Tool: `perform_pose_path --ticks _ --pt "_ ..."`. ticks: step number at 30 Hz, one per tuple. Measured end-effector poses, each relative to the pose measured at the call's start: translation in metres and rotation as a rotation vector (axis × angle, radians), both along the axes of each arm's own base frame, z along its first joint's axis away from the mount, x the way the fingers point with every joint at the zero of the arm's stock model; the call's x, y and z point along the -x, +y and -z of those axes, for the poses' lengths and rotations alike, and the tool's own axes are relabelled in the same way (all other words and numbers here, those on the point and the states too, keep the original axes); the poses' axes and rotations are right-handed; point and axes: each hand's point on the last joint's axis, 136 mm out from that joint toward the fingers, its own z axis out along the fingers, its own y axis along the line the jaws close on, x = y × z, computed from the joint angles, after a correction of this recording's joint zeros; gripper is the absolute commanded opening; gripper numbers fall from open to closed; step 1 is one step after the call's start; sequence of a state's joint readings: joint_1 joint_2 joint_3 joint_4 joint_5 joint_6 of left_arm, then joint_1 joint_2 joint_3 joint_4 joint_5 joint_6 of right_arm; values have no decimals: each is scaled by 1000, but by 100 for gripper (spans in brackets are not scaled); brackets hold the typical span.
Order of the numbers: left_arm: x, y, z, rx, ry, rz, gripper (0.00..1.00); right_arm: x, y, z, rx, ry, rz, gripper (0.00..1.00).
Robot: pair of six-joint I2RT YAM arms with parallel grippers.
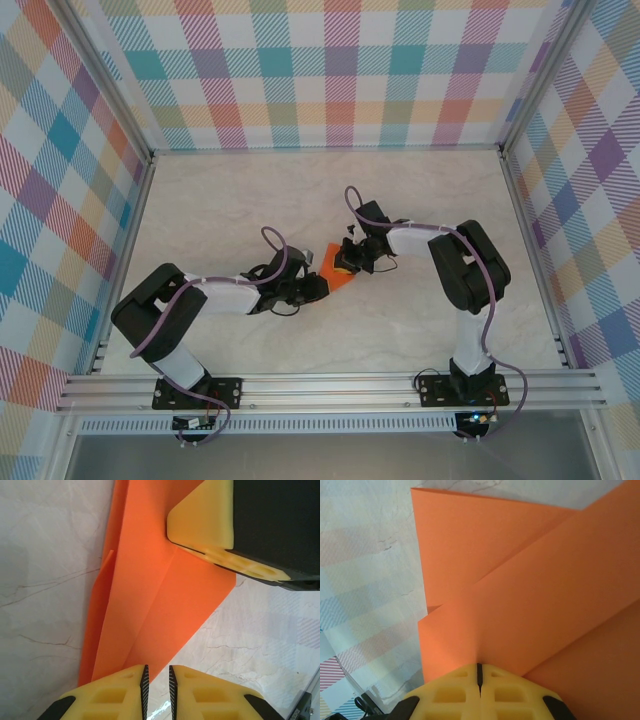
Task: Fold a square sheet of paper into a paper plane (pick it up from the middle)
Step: Fourth fold the wing at the center of the table.
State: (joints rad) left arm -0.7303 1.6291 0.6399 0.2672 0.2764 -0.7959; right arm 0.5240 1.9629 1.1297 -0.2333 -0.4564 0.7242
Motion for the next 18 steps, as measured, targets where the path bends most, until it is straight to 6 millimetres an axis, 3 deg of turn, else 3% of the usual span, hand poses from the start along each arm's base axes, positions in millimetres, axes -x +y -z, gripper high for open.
perform_pose_path --ticks 18 --pt "2 3 8 7 10 -18 21 0 0 0 2 0 2 2"
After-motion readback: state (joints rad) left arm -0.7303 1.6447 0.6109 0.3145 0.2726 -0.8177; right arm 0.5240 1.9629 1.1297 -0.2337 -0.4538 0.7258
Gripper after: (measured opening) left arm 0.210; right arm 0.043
